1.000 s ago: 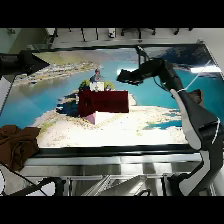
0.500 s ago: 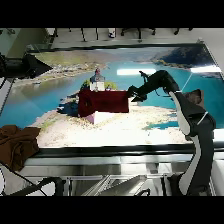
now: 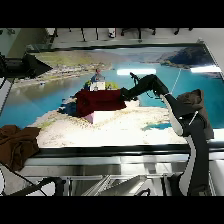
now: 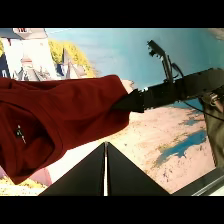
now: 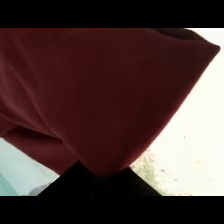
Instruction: Fold the shirts.
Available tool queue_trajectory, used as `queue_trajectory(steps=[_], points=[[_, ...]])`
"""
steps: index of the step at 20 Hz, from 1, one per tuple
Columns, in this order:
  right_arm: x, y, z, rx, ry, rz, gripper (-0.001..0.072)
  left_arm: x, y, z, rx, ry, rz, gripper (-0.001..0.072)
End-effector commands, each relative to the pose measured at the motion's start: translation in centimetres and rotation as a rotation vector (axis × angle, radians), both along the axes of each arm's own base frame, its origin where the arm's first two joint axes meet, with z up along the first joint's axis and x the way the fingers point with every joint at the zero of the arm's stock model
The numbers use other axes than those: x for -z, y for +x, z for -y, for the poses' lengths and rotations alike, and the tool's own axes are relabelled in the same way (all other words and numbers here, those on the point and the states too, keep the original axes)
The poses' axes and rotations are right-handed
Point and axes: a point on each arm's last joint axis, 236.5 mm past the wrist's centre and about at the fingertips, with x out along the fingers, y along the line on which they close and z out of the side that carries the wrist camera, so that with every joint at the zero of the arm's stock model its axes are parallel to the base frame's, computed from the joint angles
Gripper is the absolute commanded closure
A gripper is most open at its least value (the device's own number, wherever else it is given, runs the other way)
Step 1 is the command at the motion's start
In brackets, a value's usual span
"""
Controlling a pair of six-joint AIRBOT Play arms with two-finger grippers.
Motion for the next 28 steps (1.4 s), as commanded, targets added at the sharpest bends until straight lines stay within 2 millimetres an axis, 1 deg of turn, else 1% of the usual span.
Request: queue_trajectory(steps=[1,2,3,4,5,6,7,8,9,10,11,13,14,15,16,17,18,19,21,23,26,28], points=[[-6.8,2.0,1.8,0.032,0.032,0.125,0.0694,0.2,-0.3,0.1,0.011,0.003,-0.013,0.0685],[-10.6,3.1,3.9,0.068,0.043,0.189,0.0694,0.2,-0.3,0.1,0.011,0.003,-0.012,0.0684],[-14.3,4.1,6.5,0.120,0.050,0.247,0.0694,0.2,-0.3,0.1,0.011,0.003,-0.012,0.0685],[-18.2,5.1,10.0,0.194,0.055,0.304,0.0694,0.2,-0.3,0.1,0.011,0.003,-0.013,0.0685],[-21.6,5.7,14.1,0.285,0.054,0.343,0.0694,0.2,-0.3,0.1,0.011,0.003,-0.012,0.0685],[-24.3,5.9,18.2,0.382,0.058,0.362,0.0694,0.2,-0.3,0.1,0.011,0.002,-0.012,0.0685],[-26.3,5.8,22.4,0.488,0.061,0.365,0.0694,0.2,-0.3,0.1,0.011,0.002,-0.013,0.0685],[-27.8,5.2,26.8,0.592,0.064,0.355,0.0694,0.2,-0.3,0.1,0.011,0.002,-0.012,0.0685],[-28.5,4.0,30.9,0.678,0.058,0.326,0.0694,0.2,-0.3,0.1,0.011,0.002,-0.013,0.0685],[-28.4,2.5,34.2,0.733,0.032,0.291,0.0694,0.2,-0.4,0.1,0.011,0.002,-0.013,0.0684],[-27.8,0.5,37.6,0.783,-0.021,0.244,0.0694,0.2,-0.4,0.2,0.011,0.000,-0.013,0.0684],[-25.3,-3.8,43.1,0.890,-0.148,0.106,0.0694,0.1,-0.4,0.3,0.013,-0.006,-0.013,0.0684],[-23.9,-6.0,45.0,0.927,-0.210,0.031,0.0694,0.1,-0.4,0.4,0.009,-0.011,-0.019,0.0685],[-22.5,-8.1,46.3,0.936,-0.269,-0.042,0.0695,0.1,-0.4,0.6,0.011,-0.013,-0.021,0.0685],[-21.0,-10.2,46.9,0.931,-0.323,-0.125,0.0695,0.1,-0.5,1.1,0.022,-0.013,-0.020,0.0684],[-19.8,-11.7,47.1,0.917,-0.364,-0.194,0.0695,0.0,-0.7,1.8,0.037,-0.013,-0.018,0.0685],[-19.1,-12.9,47.0,0.903,-0.389,-0.246,0.0694,0.0,-0.8,2.5,0.054,-0.011,-0.017,0.0685],[-18.9,-13.6,46.7,0.889,-0.392,-0.275,0.0695,0.0,-1.0,3.4,0.072,-0.013,-0.012,0.0684],[-19.1,-14.6,46.0,0.877,-0.390,-0.311,0.0694,-0.2,-1.2,4.9,0.100,-0.016,0.001,0.0685],[-20.0,-15.5,46.1,0.894,-0.414,-0.314,0.0694,-0.4,-1.5,6.4,0.129,-0.018,0.009,0.0685],[-21.8,-15.9,45.5,0.918,-0.419,-0.276,0.0693,-0.8,-1.3,8.0,0.143,-0.022,0.042,0.0684],[-22.6,-16.4,44.9,0.916,-0.423,-0.260,0.0693,-1.1,-1.3,8.8,0.152,-0.027,0.056,0.0685]])
